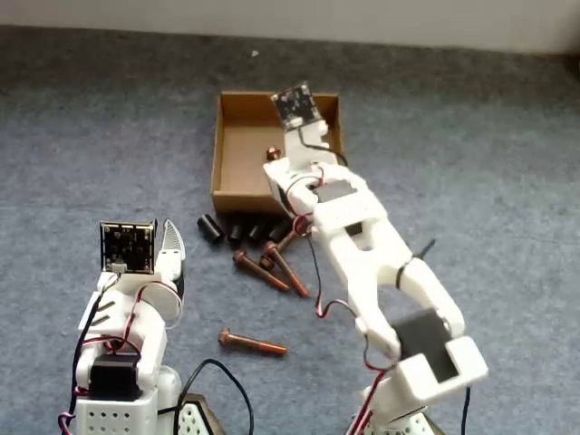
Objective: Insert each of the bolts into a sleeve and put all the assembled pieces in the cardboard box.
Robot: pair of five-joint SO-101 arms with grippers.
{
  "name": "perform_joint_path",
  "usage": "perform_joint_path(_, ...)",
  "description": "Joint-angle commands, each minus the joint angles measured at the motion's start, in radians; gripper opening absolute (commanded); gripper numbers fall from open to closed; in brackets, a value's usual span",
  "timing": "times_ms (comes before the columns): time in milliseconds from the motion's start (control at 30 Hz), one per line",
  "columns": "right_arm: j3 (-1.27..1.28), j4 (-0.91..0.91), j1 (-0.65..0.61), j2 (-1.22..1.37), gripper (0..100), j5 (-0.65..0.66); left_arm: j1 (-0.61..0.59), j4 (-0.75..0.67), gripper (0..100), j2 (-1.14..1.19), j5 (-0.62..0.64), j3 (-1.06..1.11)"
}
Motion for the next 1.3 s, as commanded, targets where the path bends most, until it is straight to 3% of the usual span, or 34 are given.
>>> perform_joint_path(0,-0.050,0.105,0.019,-0.191,14.9,-0.011,-0.059,-0.003,8,-0.007,0.000,-0.033)
perform_joint_path(100,-0.047,0.239,0.012,-0.311,14.9,-0.044,-0.093,-0.003,8,-0.007,0.000,-0.033)
perform_joint_path(267,-0.048,0.417,-0.005,-0.403,14.9,-0.281,-0.094,-0.003,8,-0.007,0.000,-0.033)
perform_joint_path(567,0.001,0.424,-0.058,-0.194,14.9,-0.338,-0.094,0.002,8,-0.007,0.000,-0.031)
perform_joint_path(733,-0.004,0.423,-0.122,-0.051,14.9,-0.496,-0.091,0.002,8,-0.005,0.000,-0.031)
perform_joint_path(1267,-0.154,0.421,-0.162,0.183,14.9,-0.505,-0.091,0.000,8,-0.005,0.000,-0.031)
